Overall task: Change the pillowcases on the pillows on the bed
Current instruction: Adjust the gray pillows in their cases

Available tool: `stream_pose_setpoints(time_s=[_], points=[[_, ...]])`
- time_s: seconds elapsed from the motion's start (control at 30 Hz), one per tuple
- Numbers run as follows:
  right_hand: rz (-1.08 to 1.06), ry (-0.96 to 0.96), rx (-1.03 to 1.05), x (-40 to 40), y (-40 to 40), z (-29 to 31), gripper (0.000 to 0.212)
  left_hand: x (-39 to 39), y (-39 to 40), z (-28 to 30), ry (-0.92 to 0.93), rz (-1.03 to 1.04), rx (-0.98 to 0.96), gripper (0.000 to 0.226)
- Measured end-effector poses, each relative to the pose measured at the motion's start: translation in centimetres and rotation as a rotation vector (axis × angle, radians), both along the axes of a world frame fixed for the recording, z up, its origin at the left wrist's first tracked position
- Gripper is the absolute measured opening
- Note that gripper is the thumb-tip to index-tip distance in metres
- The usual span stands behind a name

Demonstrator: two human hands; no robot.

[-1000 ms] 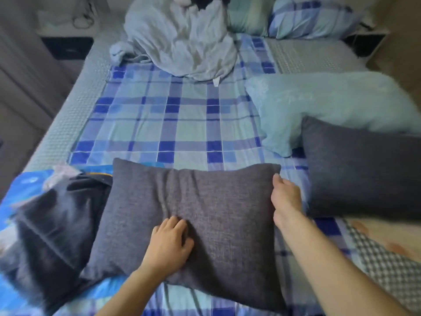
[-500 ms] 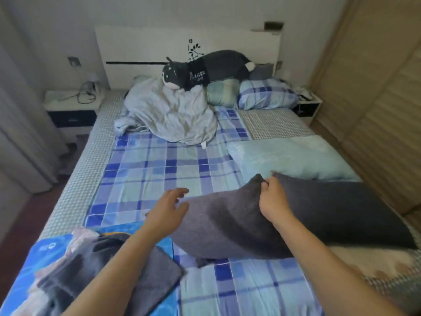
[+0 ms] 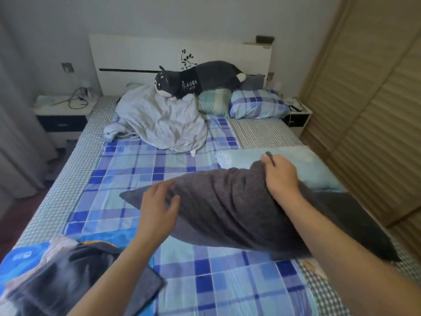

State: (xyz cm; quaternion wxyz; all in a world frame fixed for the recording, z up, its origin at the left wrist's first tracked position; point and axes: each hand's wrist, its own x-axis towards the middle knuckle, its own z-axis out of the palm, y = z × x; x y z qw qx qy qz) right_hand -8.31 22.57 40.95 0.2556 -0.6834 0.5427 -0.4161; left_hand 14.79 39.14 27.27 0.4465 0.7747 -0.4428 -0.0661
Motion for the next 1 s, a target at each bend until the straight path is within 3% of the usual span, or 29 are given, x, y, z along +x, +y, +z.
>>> stream_pose_setpoints(time_s=[0.07, 0.13, 0.23, 0.4, 0.5, 0.57, 0.63, 0.7, 0.77, 0.83, 0.87, 0.93, 1.0], points=[[0.096, -0.007, 0.220, 0.7, 0.5, -0.9, 0.042, -0.7, -0.8, 0.0, 0.005, 0.012, 0.046, 0.043], [0.173, -0.200, 0.197, 2.3, 2.6, -0.6, 0.049, -0.7, -0.7, 0.1, 0.047, 0.076, 0.032, 0.041], [0.076, -0.557, 0.377, 5.5, 4.0, 0.1, 0.052, -0.1, 0.2, 0.6, 0.055, 0.133, 0.044, 0.038], [0.079, -0.819, 0.712, 8.7, 3.1, 2.4, 0.044, -0.5, 1.0, 0.7, 0.087, 0.131, 0.038, 0.035], [0.149, -1.006, 0.738, 7.9, -0.5, 3.8, 0.047, -0.5, 1.4, 0.9, 0.049, 0.143, -0.018, 0.035], [0.066, -1.064, 0.696, 6.0, -5.3, 4.2, 0.044, 0.1, 1.7, 0.3, 0.002, 0.141, -0.043, 0.042], [-0.096, -0.852, 0.557, 3.4, -9.7, 2.0, 0.041, 0.7, 1.4, -1.8, -0.033, 0.120, 0.027, 0.054], [-0.226, -0.140, 0.472, 0.8, -12.1, -3.9, 0.049, 0.5, 0.9, -6.0, -0.111, 0.069, 0.253, 0.066], [-0.150, 0.610, 0.513, -1.1, -11.1, -12.3, 0.059, -1.2, 2.1, -11.7, -0.123, -0.066, 0.650, 0.081], [0.051, 0.968, 0.633, -1.6, -7.4, -20.4, 0.063, -3.6, 4.8, -17.1, -0.045, -0.239, 1.030, 0.079], [0.185, 1.054, 0.699, -1.1, -4.8, -23.3, 0.064, -4.6, 6.4, -19.3, -0.012, -0.311, 1.169, 0.069], [0.429, 0.999, 0.775, 1.4, -0.2, -26.7, 0.065, -5.9, 9.4, -22.1, -0.003, -0.351, 1.277, 0.051], [0.593, 0.798, 0.653, 5.9, 4.0, -27.4, 0.060, -6.2, 10.0, -22.8, -0.061, -0.219, 1.121, 0.045]])
